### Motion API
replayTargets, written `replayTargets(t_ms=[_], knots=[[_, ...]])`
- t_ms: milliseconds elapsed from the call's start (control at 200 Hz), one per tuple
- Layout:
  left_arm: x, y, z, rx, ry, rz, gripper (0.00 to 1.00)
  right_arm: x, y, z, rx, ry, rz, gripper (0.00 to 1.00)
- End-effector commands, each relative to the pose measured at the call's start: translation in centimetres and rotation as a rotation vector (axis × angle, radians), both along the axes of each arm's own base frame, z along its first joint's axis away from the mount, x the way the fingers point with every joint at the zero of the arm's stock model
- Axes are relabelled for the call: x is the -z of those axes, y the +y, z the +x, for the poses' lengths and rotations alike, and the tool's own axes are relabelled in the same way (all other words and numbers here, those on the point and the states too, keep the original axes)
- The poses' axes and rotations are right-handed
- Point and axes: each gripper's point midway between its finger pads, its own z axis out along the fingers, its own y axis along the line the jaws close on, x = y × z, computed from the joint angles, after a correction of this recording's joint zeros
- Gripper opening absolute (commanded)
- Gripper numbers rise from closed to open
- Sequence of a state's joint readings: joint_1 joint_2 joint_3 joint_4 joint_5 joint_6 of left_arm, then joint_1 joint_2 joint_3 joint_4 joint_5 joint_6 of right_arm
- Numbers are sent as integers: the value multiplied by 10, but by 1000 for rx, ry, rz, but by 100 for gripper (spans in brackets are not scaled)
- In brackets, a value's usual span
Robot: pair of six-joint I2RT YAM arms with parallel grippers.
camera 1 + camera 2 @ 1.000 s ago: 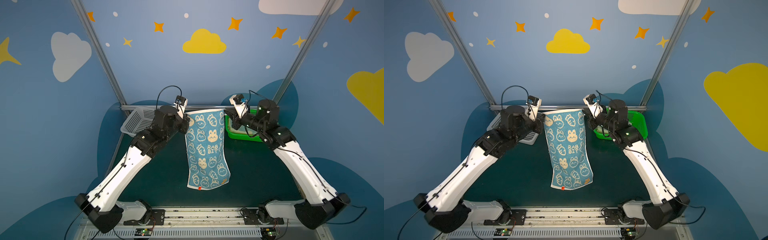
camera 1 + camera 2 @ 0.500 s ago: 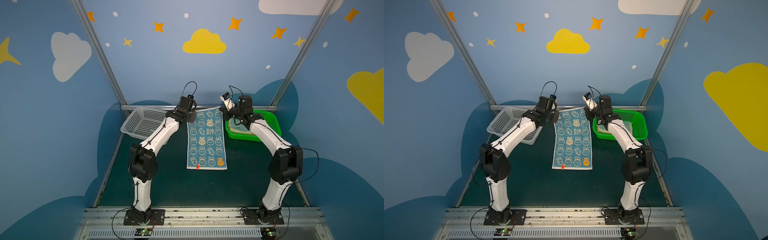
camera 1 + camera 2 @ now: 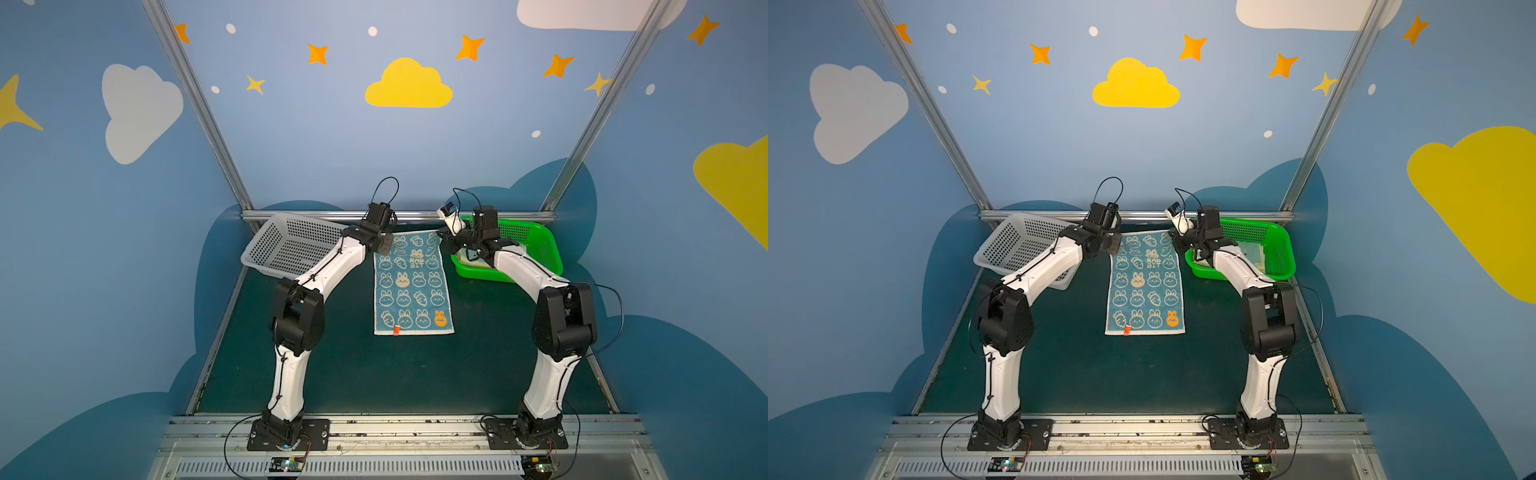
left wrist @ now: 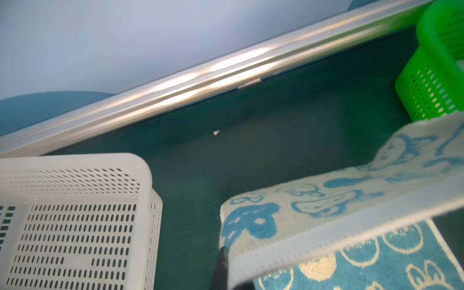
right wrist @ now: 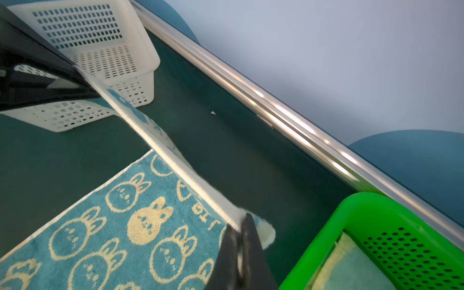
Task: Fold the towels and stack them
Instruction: 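Lower the towel and lay it flat on the table with both grippers, then fold the towel's far half over toward the robot with both grippers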
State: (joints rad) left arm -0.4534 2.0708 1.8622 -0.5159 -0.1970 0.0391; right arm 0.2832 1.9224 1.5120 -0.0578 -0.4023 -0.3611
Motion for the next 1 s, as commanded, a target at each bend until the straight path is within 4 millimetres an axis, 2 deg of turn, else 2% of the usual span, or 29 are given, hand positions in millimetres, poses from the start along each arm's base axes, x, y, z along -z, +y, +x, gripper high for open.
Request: replayTargets(t_ms=[0, 165, 446, 651, 896, 991], knots=[[-23, 9, -13, -23, -33, -22, 4, -13, -5, -19, -40, -22, 4, 0], [-11, 8, -40, -15, 12, -14, 4, 4, -13, -49, -54, 43, -20, 0], [3, 4, -81, -5, 53, -7, 4, 14, -39, -90, 55, 218, -81, 0], [12, 3, -108, -4, 72, 15, 4, 29, -40, -124, 47, 287, -72, 0], [28, 0, -139, 3, 122, 13, 4, 65, -40, -165, 110, 476, -63, 0], [31, 1, -149, -2, 143, 8, 4, 72, -40, -178, 109, 504, -74, 0]])
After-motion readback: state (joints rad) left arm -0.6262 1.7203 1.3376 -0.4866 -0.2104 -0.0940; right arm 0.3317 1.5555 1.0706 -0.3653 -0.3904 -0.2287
